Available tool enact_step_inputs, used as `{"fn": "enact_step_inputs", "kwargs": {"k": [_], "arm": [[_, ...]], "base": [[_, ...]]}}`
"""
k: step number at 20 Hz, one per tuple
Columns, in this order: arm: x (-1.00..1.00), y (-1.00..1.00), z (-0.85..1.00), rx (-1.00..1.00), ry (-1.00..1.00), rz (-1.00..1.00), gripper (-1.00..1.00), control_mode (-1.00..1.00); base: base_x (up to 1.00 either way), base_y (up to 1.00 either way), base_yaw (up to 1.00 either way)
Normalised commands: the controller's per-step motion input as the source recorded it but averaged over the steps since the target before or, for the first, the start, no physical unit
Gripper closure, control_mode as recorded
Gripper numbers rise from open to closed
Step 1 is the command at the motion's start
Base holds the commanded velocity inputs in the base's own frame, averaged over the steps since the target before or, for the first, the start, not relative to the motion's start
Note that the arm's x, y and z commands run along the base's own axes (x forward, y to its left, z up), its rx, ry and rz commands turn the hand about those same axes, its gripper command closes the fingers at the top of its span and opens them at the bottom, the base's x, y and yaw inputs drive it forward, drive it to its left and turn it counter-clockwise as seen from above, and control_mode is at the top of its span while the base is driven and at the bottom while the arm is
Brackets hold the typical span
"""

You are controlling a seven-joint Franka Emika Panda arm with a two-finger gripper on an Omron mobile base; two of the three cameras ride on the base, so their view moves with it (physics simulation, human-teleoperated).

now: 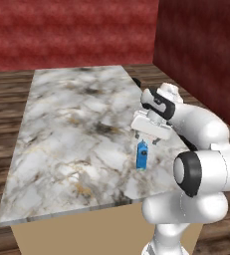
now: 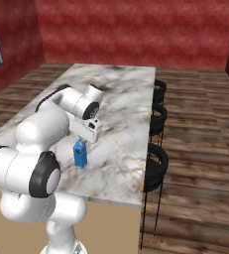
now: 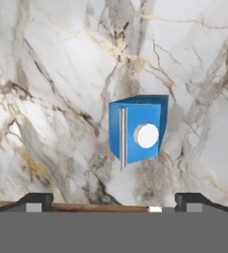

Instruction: Move the drinks to the dining counter.

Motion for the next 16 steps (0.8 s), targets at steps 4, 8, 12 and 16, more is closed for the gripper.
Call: {"fn": "enact_step_inputs", "kwargs": {"k": [4,8,12,16], "arm": [[-0.35,0.00,0.70,0.00,0.00,0.00,-1.00,-1.00],[-0.61,0.00,0.47,0.00,-0.03,0.00,-1.00,-1.00],[-0.56,0.00,0.16,0.00,-0.23,0.00,-1.00,-1.00],[-0.47,0.01,0.05,-0.10,-0.26,0.00,-1.00,-1.00]], "base": [[0.00,0.00,0.00],[0.00,0.00,0.00],[0.00,0.00,0.00],[0.00,0.00,0.00]]}}
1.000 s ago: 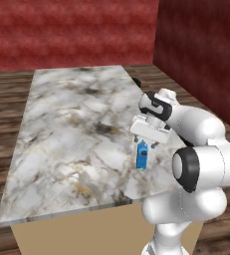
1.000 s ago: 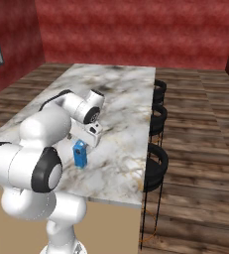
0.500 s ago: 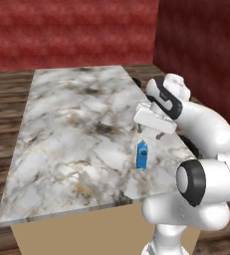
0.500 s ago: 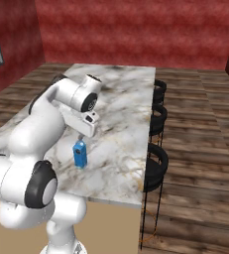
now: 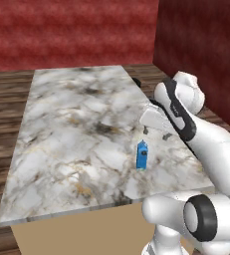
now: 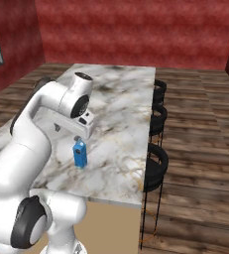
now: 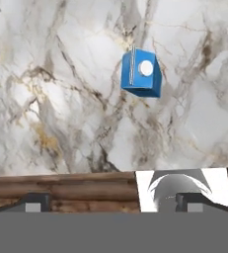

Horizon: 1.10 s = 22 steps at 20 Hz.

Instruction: Move the drinks to the dining counter.

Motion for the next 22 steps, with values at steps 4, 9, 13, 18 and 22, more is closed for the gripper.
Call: {"fn": "enact_step_inputs", "kwargs": {"k": [4,9,13,18,22], "arm": [[-0.23,0.16,0.03,-0.28,-0.35,0.00,-1.00,-1.00],[-0.24,0.06,0.36,-0.23,-0.25,0.00,-1.00,-1.00],[-0.28,0.00,0.61,-0.03,-0.07,0.00,-1.00,-1.00],[-0.26,0.00,0.55,0.00,0.00,0.00,-1.00,-1.00],[-0.33,0.00,0.32,0.00,0.00,-0.01,-1.00,-1.00]], "base": [[0.00,0.00,0.00],[0.00,0.00,0.00],[0.00,0.00,0.00],[0.00,0.00,0.00],[0.00,0.00,0.00]]}}
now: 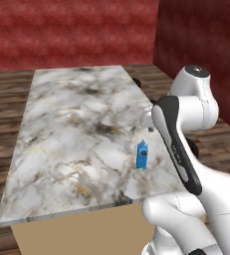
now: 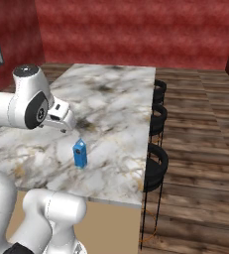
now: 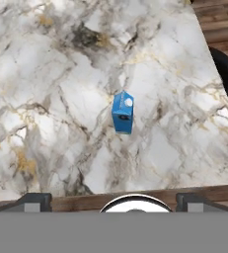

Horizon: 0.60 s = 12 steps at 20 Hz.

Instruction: Move the drinks to the dining counter.

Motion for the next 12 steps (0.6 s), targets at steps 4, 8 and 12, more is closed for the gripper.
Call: {"fn": "enact_step_inputs", "kwargs": {"k": [4,8,12], "arm": [[-0.33,0.00,0.12,0.00,0.00,-0.02,-1.00,-1.00],[-0.23,0.00,0.00,0.00,0.00,-0.01,-1.00,-1.00],[-0.20,0.00,0.00,0.00,-0.07,0.00,-1.00,-1.00]], "base": [[0.00,0.00,0.00],[0.00,0.00,0.00],[0.00,0.00,0.00]]}}
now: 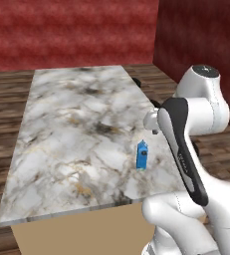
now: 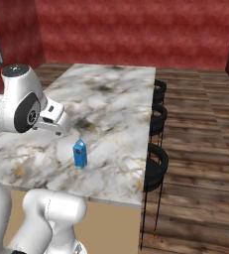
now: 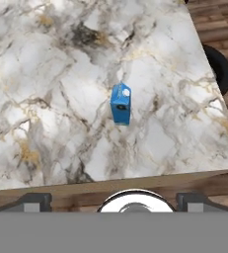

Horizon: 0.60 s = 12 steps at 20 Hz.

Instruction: Move the drinks to the dining counter.

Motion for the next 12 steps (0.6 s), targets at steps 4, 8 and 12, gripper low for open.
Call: {"fn": "enact_step_inputs", "kwargs": {"k": [4,8,12], "arm": [[-0.15,0.00,0.00,-0.03,-0.20,0.00,-1.00,-1.00],[-0.06,0.00,0.00,-0.06,-0.24,0.00,-1.00,-1.00],[-0.01,0.00,0.00,-0.02,-0.12,0.00,-1.00,-1.00]], "base": [[0.00,0.00,0.00],[0.00,0.00,0.00],[0.00,0.00,0.00]]}}
